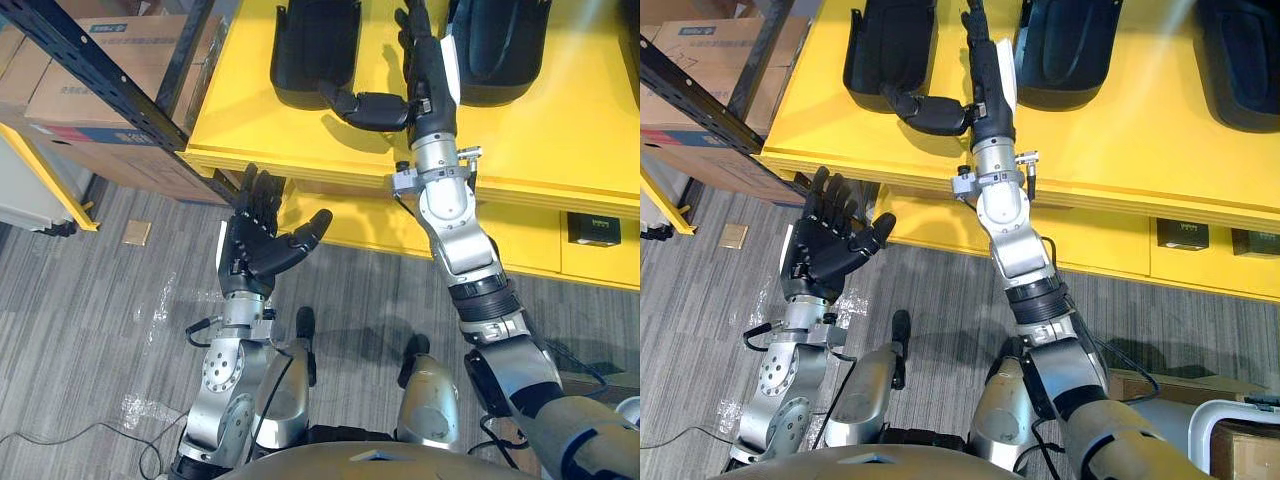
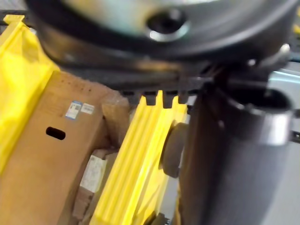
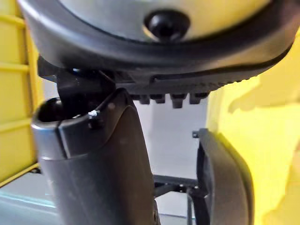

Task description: Walk over and take three plastic housings, then place them on the shelf

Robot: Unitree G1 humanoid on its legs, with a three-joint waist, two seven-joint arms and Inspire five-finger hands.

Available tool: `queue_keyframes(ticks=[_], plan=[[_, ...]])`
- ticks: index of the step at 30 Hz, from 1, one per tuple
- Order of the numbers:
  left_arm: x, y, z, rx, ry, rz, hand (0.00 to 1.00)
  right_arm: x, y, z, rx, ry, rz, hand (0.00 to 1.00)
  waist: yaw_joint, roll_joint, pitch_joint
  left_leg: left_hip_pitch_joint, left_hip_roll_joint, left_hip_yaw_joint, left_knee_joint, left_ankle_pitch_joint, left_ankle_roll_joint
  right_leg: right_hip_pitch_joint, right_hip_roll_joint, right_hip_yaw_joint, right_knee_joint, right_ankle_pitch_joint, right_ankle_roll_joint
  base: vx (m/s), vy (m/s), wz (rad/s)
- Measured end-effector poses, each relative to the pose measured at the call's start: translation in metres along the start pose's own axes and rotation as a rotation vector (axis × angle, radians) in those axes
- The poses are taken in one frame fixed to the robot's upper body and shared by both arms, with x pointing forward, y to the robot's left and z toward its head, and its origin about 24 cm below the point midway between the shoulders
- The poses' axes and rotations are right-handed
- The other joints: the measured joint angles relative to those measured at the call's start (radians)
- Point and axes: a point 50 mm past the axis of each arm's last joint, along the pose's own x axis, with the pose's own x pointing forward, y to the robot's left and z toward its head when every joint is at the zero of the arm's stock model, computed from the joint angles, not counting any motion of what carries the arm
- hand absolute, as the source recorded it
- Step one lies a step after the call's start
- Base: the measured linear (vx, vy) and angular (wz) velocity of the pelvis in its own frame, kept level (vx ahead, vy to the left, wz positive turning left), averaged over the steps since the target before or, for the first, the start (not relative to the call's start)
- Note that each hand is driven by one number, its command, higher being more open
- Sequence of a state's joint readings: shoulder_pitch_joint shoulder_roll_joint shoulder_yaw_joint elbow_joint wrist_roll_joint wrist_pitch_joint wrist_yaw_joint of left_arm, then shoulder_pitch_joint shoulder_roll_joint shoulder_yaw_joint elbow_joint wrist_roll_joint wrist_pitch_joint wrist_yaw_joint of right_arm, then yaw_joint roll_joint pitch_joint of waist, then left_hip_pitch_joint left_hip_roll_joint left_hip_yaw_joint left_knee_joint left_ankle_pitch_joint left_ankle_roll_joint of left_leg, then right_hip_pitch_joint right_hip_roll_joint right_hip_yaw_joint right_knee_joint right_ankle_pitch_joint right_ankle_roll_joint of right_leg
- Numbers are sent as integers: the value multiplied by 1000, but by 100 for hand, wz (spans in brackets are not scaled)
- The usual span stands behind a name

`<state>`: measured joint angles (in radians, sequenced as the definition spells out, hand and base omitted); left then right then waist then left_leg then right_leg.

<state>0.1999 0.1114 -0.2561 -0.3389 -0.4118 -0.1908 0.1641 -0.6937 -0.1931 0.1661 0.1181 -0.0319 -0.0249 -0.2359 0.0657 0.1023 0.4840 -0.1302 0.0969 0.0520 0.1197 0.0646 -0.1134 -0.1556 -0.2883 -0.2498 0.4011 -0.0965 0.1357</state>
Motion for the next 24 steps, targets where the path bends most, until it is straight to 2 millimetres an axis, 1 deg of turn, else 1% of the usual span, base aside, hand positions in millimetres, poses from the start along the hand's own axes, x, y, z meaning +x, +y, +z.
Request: queue_keyframes(ticks=[3, 6, 12, 14, 24], plan=[[0, 0, 0, -1, 1, 6, 100, -4, -1, -5, -5, 28, -14, 100, -6, -1, 0, 0, 0, 0, 0, 0, 0, -1, 0, 0, 1, -1, 0, 0, 0, 0], [-1, 0, -1, -6, 3, 13, 100, -4, -1, -6, -5, 34, -18, 100, -15, -1, 0, 0, 0, 0, 0, 0, 0, -2, 0, 2, 3, -2, -1, 0, 0, 0], [-1, -1, -1, -15, 0, 16, 100, -8, -3, -12, -10, 56, -28, 100, -16, -1, 1, 1, 0, 0, 0, 0, 0, -6, -1, 2, 11, -7, -1, 0, 0, 0], [-1, -1, -1, -15, 0, 16, 100, -10, -4, -14, -37, 62, -36, 100, -16, -1, 1, 0, 0, 1, 0, 0, 0, -9, -3, 3, 16, -10, -3, 0, 0, 0], [-1, -1, -1, -15, 0, 15, 100, -12, -9, -19, -50, 92, -85, 100, -20, -3, 1, -2, 0, 5, -1, 1, -1, -17, -3, 8, 18, -10, -3, -1, -2, 0]])
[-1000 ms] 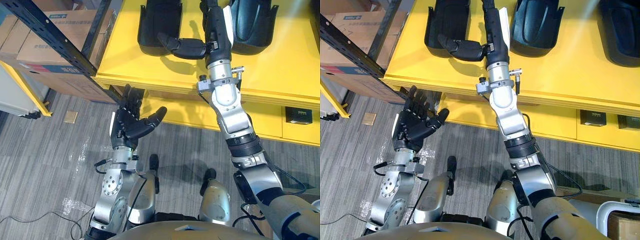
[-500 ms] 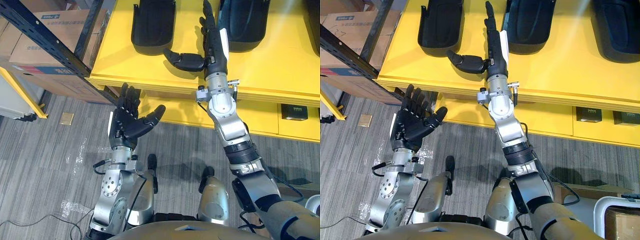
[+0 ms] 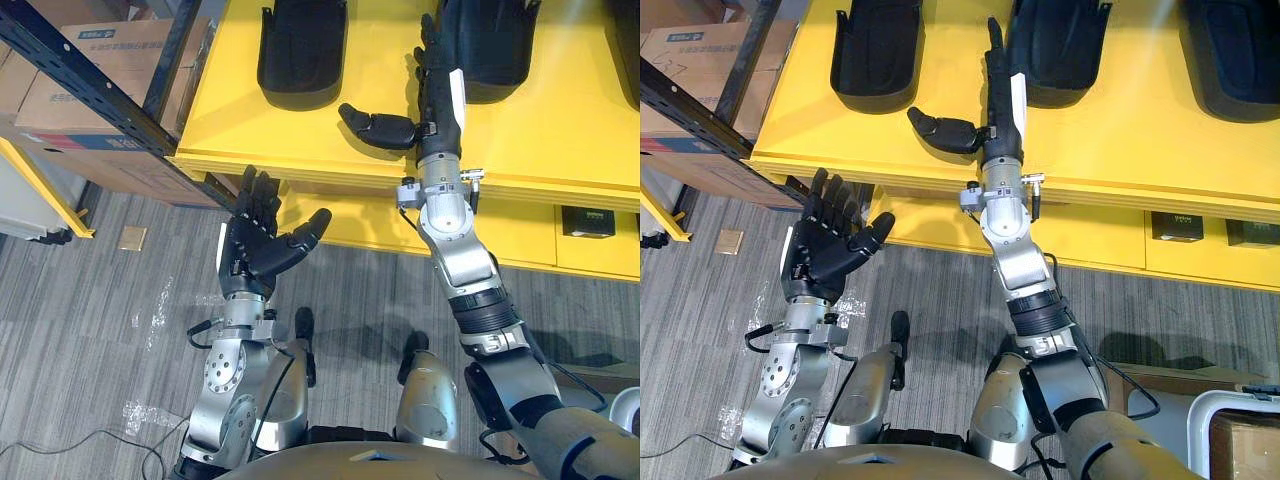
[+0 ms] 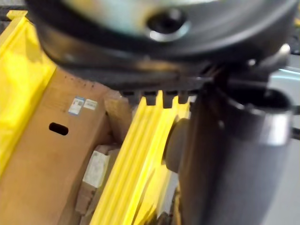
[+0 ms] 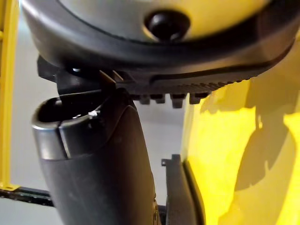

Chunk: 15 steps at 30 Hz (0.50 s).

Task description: Walk over and take three plastic housings, then place them on the shelf

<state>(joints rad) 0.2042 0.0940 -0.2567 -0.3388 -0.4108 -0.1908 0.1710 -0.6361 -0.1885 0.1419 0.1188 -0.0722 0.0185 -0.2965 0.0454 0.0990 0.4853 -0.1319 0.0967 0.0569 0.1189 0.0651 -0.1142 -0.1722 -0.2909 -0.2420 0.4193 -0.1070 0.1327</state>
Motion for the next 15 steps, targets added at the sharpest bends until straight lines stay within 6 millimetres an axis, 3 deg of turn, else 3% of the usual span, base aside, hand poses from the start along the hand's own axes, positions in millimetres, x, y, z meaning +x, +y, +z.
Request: queue_keyframes(ticks=[15], plan=[[0, 0, 0, 0, 1, 1, 100, -2, -1, -5, 23, 39, -40, 100, -3, -7, 0, 3, 0, 3, -2, 0, 0, 0, 0, 2, -1, 1, 1, 0, 0, 0]])
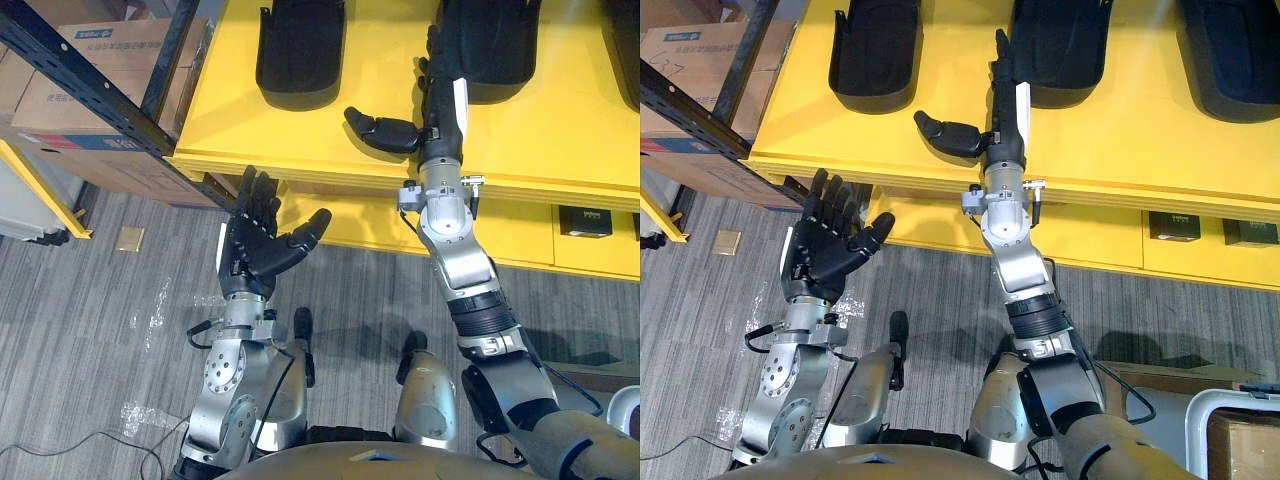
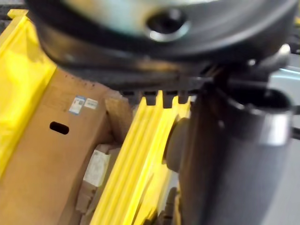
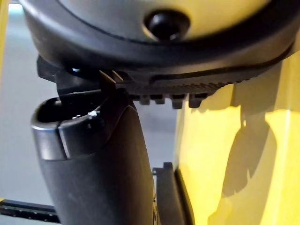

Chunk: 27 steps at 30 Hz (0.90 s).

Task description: Walk over and take three plastic housings, then place them on the shelf

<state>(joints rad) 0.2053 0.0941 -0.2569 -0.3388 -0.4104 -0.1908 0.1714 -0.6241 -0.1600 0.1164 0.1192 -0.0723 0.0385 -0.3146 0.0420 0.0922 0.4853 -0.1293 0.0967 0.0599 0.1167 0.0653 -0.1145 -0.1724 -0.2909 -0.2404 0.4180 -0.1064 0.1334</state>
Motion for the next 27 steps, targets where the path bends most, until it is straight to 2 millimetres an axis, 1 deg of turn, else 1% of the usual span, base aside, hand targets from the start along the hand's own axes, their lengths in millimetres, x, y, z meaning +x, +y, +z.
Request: queue_keyframes(ticks=[3, 6, 12, 16, 19, 21, 23, 24, 27], plan=[[0, 0, 0, 0, 0, 0, 100, 0, 0, 0, 1, 2, 1, 100, -3, -3, -1, 0, 0, 0, -1, 0, 0, 0, 0, 0, 0, 0, 0, 0, 0, 0], [0, 0, 0, 0, 1, 0, 100, -1, 0, -2, 0, 7, 1, 100, -8, -13, -4, 1, 0, 1, -2, 0, 0, 0, 0, 1, -1, 0, 0, 0, 0, 0], [0, 0, 0, 0, 1, 0, 100, -3, 0, -4, 0, 13, 9, 100, -15, -15, -3, 9, 0, 4, -7, 2, -1, 2, 0, 2, -1, 0, 0, 0, 0, -1], [0, 0, 0, 3, 0, 0, 100, -5, 1, -4, 7, 3, 55, 100, -17, -15, -3, 17, -1, 6, -18, 8, -1, 4, 0, 2, -2, 0, 0, 0, 0, 0], [0, -1, 0, 38, -7, -4, 100, -8, 4, -6, 10, -6, 109, 100, -18, -17, -5, 19, -1, 6, -19, 8, -1, 8, 1, 1, -4, 1, 1, 0, 0, 0], [0, -1, 1, 92, -18, -3, 100, -14, 8, -10, 13, -11, 156, 100, -16, -21, -6, 32, 0, 7, -28, 8, -2, 21, 2, 1, -11, 2, 2, 0, 0, 0], [0, 1, 4, 137, -38, -3, 100, -23, 14, -13, 17, -7, 209, 100, -19, -28, -21, 35, 0, 9, -34, 8, -2, 24, 4, 1, -21, 3, 5, 0, 0, 0], [0, 1, 6, 149, -50, -4, 100, -25, 15, -12, 20, -13, 221, 100, -19, -32, -23, 35, 0, 9, -34, 8, -2, 24, 4, 1, -21, 3, 5, 0, 0, 0], [1, -1, 19, 147, -115, -19, 100, -43, 19, -4, 45, -67, 289, 100, -19, -42, -29, 35, 0, 12, -35, 8, -2, 24, 5, 2, -27, 4, 6, 0, 0, 0]])
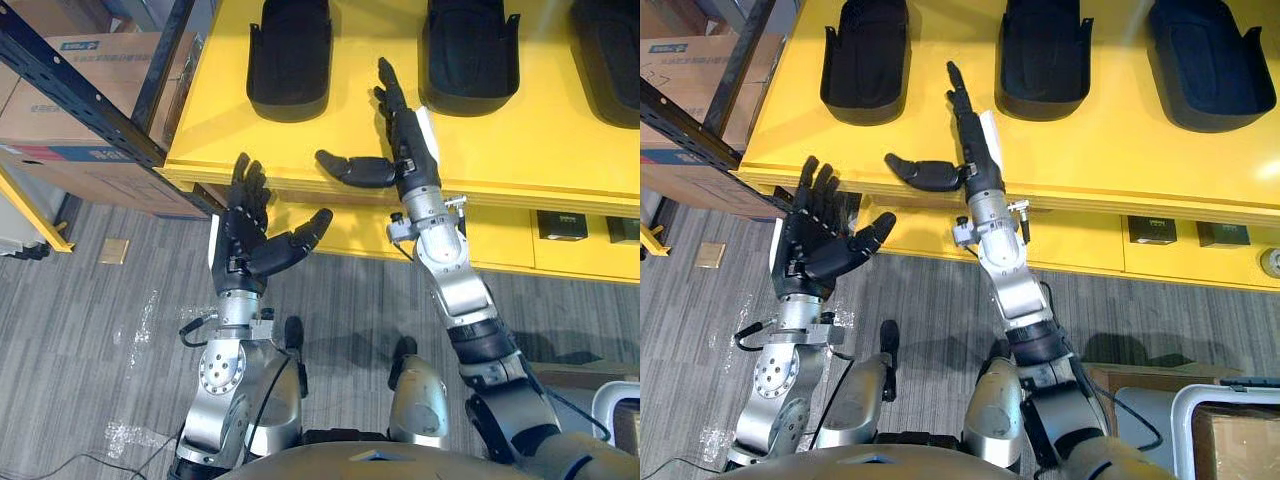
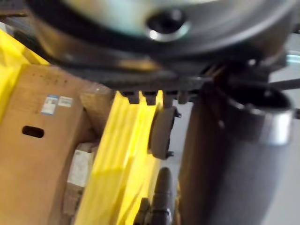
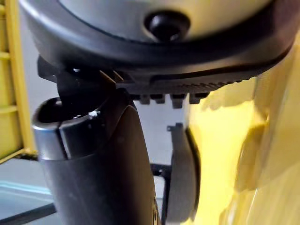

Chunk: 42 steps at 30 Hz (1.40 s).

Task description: Walk over and take three plastic housings, then place them on the shelf

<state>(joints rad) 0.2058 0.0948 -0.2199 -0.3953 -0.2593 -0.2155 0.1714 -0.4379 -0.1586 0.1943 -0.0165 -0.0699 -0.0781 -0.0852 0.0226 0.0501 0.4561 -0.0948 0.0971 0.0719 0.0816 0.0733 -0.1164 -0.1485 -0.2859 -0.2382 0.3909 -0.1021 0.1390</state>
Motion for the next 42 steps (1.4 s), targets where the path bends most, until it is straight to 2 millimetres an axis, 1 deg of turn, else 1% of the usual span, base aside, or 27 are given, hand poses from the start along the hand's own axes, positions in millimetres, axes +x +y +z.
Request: queue_keyframes(ticks=[3, 4, 6, 10, 13, 15, 16, 18, 20, 22, 25, 27, 29, 33, 38, 42], plan=[[2, -2, 11, -17, -49, -27, 100, -8, 6, 8, 12, -45, 48, 100, -2, 0, -2, -1, 0, 4, -1, -1, 1, 2, 2, 2, -11, 4, 5, 0, 0, 0], [2, -3, 12, -18, -55, -32, 100, -10, 6, 8, 13, -48, 50, 100, -2, 0, -3, -1, 0, 5, -1, -2, 0, 2, 2, 2, -12, 5, 6, 0, 0, 0], [3, -3, 13, -18, -59, -36, 100, -20, 8, 6, 23, -40, 55, 100, -3, -1, -20, -5, 2, 8, -1, -5, 1, 2, 5, 6, -26, 8, 8, 8, -1, -3], [3, -2, 13, -13, -62, -15, 100, -38, 9, 5, 42, -37, 39, 100, -5, -3, -37, -4, 4, 24, 3, -16, 1, 1, 10, 22, -44, 17, 11, 29, 0, -12], [3, -1, 14, -8, -65, 17, 100, -51, 5, 12, 58, -87, -10, 100, -25, -3, -37, -4, 3, 35, 7, -24, 4, 4, 12, 29, -64, 29, 15, 24, 10, -9], [4, 0, 14, -6, -64, 37, 100, -63, -1, 22, 68, -142, -76, 100, -29, -3, -37, -3, 3, 50, 24, -42, 5, 4, 12, 46, -67, 30, 16, 21, 12, -18], [5, 0, 14, -3, -66, 43, 100, -65, -3, 24, 69, -156, -94, 100, -29, -3, -37, -2, 4, 55, 29, -46, 5, 4, 13, 51, -67, 30, 16, 18, 12, -20], [6, 1, 15, 24, -78, 58, 100, -77, -13, 33, 66, -207, -174, 100, -37, -3, -37, -6, 9, 71, 57, -69, 6, 4, 17, 68, -76, 33, 19, 18, 10, -23], [9, 3, 17, 35, -90, 63, 100, -84, -22, 36, 55, -226, -226, 100, -41, -4, -37, -8, 17, 83, 74, -83, 5, 4, 26, 80, -84, 38, 18, 15, 4, -22], [12, 6, 19, 52, -100, 65, 100, -88, -28, 35, 46, -228, -267, 100, -58, -5, -38, -10, 19, 87, 82, -89, 4, 2, 28, 84, -84, 38, 18, 10, -4, -12], [15, 5, 20, 65, -110, 56, 100, -98, -38, 29, 19, -185, -329, 100, -66, -5, -38, -11, 21, 104, 92, -100, 6, -8, 30, 104, -83, 38, 19, 12, 2, -16], [18, 7, 17, 75, -104, 61, 100, -101, -40, 27, 13, -168, -344, 100, -71, -5, -37, -5, 21, 113, 92, -103, 7, -8, 30, 111, -83, 38, 19, 11, 4, -10], [20, 11, 14, 95, -92, 77, 100, -102, -40, 27, 13, -169, -344, 100, -83, -5, -37, -4, 21, 118, 96, -108, 7, -9, 30, 117, -83, 38, 19, 4, 5, -12], [25, 16, 4, 130, -48, 89, 100, -102, -41, 28, 10, -188, -338, 100, -84, -5, -37, -4, 28, 135, 127, -132, 7, -11, 36, 138, -82, 38, 20, -3, 8, -15], [28, 21, 0, 147, -25, 114, 100, -102, -40, 29, 8, -189, -323, 100, -89, -5, -37, -12, 30, 142, 131, -133, 7, -27, 39, 147, -78, 38, 20, -1, -2, -5], [35, 27, -1, 160, -30, 150, 100, -102, -42, 29, 3, -191, -327, 100, -95, -5, -37, -16, 34, 142, 143, -137, 7, -27, 42, 148, -76, 38, 20, 0, 0, 0]])
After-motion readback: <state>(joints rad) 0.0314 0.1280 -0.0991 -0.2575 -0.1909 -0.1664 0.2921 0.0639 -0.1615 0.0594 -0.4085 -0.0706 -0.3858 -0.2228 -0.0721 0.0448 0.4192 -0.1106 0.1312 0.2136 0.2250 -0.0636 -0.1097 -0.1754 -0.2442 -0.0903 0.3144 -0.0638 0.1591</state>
